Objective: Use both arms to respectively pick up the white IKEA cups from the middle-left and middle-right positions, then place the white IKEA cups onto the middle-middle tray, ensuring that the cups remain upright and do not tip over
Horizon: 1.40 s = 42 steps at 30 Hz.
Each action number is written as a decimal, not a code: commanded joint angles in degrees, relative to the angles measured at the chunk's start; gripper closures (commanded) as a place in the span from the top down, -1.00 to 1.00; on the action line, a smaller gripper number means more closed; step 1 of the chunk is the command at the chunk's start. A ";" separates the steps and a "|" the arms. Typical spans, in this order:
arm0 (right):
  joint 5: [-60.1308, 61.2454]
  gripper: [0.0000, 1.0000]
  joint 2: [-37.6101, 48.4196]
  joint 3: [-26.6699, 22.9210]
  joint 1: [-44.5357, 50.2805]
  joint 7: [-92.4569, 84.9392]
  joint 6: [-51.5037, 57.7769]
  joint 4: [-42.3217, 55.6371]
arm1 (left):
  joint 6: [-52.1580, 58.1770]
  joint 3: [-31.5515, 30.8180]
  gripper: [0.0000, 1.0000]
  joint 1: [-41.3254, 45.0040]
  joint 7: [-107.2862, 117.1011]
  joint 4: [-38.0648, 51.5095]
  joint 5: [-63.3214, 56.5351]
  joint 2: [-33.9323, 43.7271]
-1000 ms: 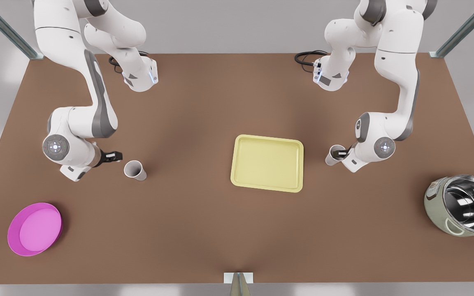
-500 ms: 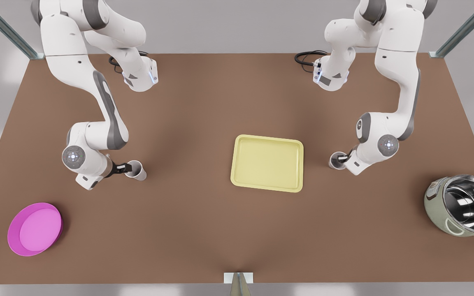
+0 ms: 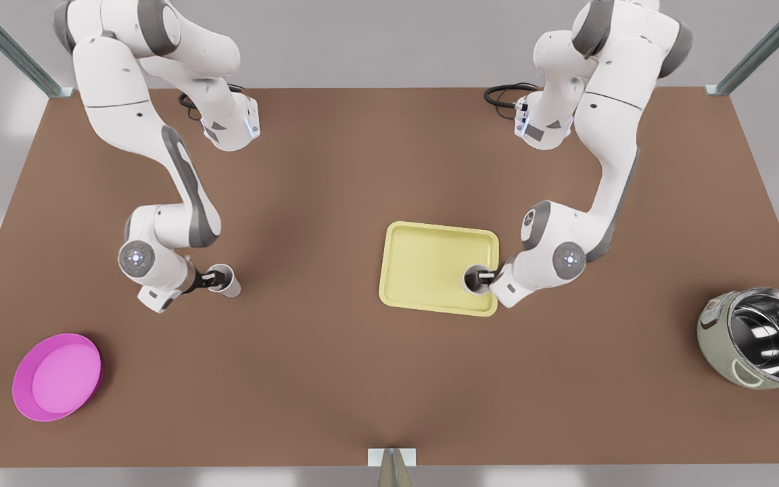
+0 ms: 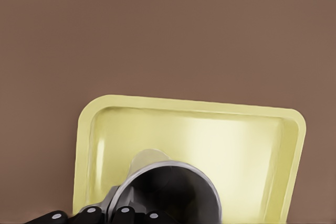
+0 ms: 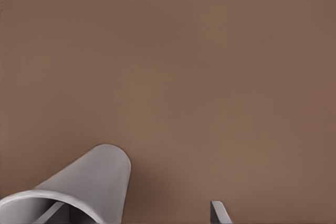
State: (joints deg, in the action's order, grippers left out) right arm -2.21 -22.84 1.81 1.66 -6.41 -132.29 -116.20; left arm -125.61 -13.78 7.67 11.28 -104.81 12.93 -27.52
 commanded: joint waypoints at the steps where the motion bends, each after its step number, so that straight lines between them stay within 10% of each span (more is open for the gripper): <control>1: 0.02 0.88 -0.19 0.03 0.01 -0.79 -1.22 0.01 | -0.43 -0.46 -0.57 -0.02 8.05 -0.13 0.60 -0.43; 4: -0.07 -0.03 -0.63 0.03 0.10 -0.79 -1.39 0.01 | -2.10 -0.46 -0.57 0.33 8.05 -0.39 0.34 -2.19; 10: -0.51 -0.47 -1.24 0.12 1.15 -2.20 -1.39 0.53 | -4.21 -0.55 -0.11 0.33 8.05 -0.48 -0.81 -3.25; 14: -0.33 -0.53 0.42 1.35 1.15 -2.73 -0.43 1.76 | -4.21 -0.55 -0.02 0.24 8.14 -0.57 -0.81 -3.25; 20: -0.33 -0.53 2.62 18.05 1.32 -3.34 -0.42 6.95 | -1.57 -3.01 0.99 -0.90 10.16 -1.54 -0.81 -1.49; 26: -0.25 -0.55 -2.46 21.74 11.34 -3.34 -1.04 12.30 | 5.27 -3.36 1.00 -1.60 10.16 -0.92 -0.89 1.67; 29: -0.25 -0.57 -10.91 21.74 15.03 -5.36 -0.34 21.80 | 43.66 -2.74 1.00 -4.33 9.90 22.35 -12.49 2.82; 32: -0.25 -0.57 -15.83 21.65 19.17 -5.19 0.37 27.16 | 58.72 -2.74 1.00 -6.35 4.82 35.90 -18.38 2.91; 35: -0.60 -0.57 -18.82 21.65 21.63 -5.10 0.37 29.80 | 53.01 7.80 1.00 -0.20 -10.23 28.61 -21.99 13.10; 42: -1.13 -0.56 -23.92 20.95 24.88 -4.75 -0.07 33.40 | 55.21 7.63 1.00 -0.99 -9.88 32.04 -19.17 12.22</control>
State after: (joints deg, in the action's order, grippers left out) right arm -2.90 -46.53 22.80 26.40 -10.98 -132.33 -82.99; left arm -75.33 -6.22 6.64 10.86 -72.96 -6.24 -15.44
